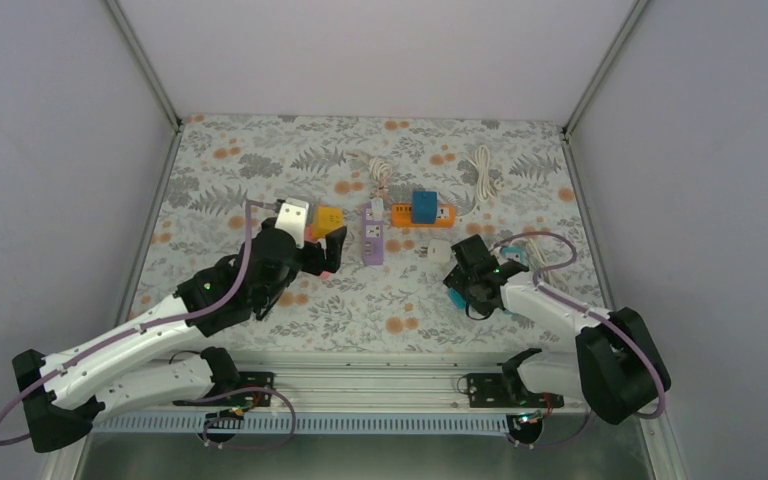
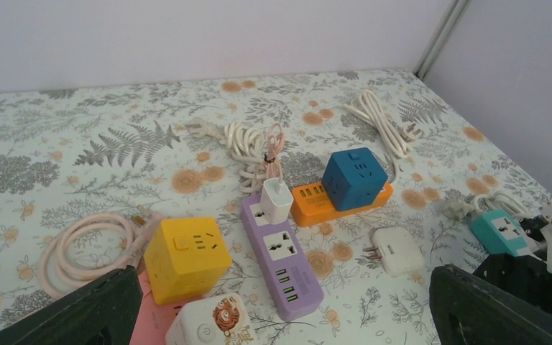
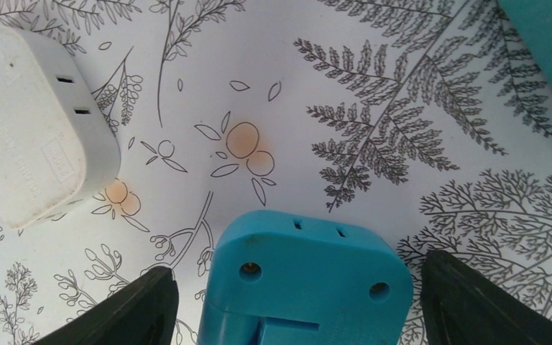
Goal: Insert the plug
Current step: Pick up the plug from the center of the board.
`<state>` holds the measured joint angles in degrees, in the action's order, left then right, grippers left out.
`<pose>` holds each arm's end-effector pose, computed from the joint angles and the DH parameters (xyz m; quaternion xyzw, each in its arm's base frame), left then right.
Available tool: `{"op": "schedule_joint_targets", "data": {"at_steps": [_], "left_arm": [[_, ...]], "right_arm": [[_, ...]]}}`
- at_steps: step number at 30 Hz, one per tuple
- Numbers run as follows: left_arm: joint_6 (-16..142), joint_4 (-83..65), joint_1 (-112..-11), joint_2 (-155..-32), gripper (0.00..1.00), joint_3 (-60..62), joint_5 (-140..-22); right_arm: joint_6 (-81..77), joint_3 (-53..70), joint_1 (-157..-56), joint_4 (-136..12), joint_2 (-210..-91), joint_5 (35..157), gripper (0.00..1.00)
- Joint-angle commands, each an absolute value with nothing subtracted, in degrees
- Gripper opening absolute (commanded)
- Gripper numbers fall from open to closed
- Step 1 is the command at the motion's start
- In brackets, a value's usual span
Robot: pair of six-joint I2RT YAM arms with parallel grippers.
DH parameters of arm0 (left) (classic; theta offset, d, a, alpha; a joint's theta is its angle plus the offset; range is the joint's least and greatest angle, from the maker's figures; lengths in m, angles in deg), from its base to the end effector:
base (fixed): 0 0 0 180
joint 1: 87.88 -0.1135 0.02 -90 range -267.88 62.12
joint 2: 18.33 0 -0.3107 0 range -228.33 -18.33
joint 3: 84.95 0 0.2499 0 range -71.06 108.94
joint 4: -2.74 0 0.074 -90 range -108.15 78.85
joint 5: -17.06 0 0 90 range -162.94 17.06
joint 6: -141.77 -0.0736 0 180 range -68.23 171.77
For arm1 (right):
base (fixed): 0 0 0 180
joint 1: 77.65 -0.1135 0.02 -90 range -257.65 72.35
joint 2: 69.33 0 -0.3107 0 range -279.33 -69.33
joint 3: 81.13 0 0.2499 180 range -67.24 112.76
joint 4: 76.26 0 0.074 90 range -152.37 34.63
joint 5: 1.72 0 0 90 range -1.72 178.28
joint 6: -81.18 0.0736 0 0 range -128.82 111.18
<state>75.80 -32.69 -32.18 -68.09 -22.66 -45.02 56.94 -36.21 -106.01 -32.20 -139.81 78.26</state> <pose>0.1363 -0.1386 0.3508 0.0924 0.8145 -0.1895 0.5405 0.1756 0.0802 0.1612 0.3290 0.9238 0.0705 0.1830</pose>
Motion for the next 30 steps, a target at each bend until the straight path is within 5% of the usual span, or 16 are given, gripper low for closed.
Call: {"op": "schedule_joint_targets", "data": {"at_steps": [1, 10, 20, 30], "left_arm": [[75.9, -31.3, -32.3, -67.7, 1.0, -23.7, -45.8], [77.8, -28.6, -32.3, -69.7, 1.0, -25.3, -49.2], [81.2, -22.9, -32.3, -73.1, 1.0, -29.1, -56.2], [87.2, -4.4, -32.2, -83.9, 1.0, -35.5, -73.6]], "right_arm": [[56.7, -37.5, -105.6, -33.8, -141.0, 77.1, 0.7], [55.2, -37.3, -105.5, -34.2, -139.2, 76.3, 0.53], [53.0, -36.7, -105.1, -37.5, -136.7, 81.2, 0.5], [48.5, -33.6, -104.5, -47.2, -130.8, 100.0, 0.52]]}}
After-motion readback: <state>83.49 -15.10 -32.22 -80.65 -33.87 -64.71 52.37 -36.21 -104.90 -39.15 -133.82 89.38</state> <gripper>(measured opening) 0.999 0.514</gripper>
